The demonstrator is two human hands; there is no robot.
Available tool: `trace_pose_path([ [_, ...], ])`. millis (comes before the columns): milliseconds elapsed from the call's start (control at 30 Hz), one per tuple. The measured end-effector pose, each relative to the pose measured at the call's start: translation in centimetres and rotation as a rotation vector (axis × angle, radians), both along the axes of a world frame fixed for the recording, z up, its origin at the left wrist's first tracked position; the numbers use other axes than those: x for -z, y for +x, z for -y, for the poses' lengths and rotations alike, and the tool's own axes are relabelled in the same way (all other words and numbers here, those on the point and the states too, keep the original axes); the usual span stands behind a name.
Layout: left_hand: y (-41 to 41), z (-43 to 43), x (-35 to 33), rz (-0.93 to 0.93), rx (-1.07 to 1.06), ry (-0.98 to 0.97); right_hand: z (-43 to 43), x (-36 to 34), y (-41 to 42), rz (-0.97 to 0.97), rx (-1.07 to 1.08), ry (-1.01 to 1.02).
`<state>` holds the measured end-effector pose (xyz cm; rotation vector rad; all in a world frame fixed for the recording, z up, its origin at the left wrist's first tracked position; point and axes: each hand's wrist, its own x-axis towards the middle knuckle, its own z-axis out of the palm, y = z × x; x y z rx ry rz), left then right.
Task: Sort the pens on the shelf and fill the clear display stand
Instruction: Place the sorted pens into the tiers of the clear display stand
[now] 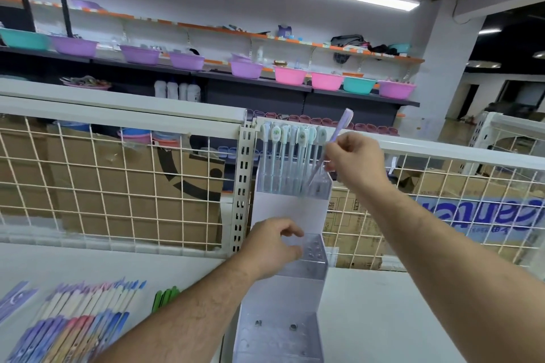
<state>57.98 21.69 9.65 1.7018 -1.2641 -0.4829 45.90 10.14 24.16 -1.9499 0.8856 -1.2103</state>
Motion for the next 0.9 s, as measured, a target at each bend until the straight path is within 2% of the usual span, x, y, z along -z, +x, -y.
trace_pose_path([
  [267, -0.1, -0.3, -0.5, 0.026, 0.002, 0.078, 0.9, -1.5, 1.4, -0.074, 0.100, -0.131],
  [633, -0.1, -0.3, -0.4, 0.026, -0.007, 0.083, 0.9, 0.7, 2.6, -0.306, 0.036, -0.158],
  [900, -0.1, -0.2, -0.3, 0.029, -0.013, 0.089, 1.2, 0.7, 2.8, -0.318, 0.048, -0.113],
])
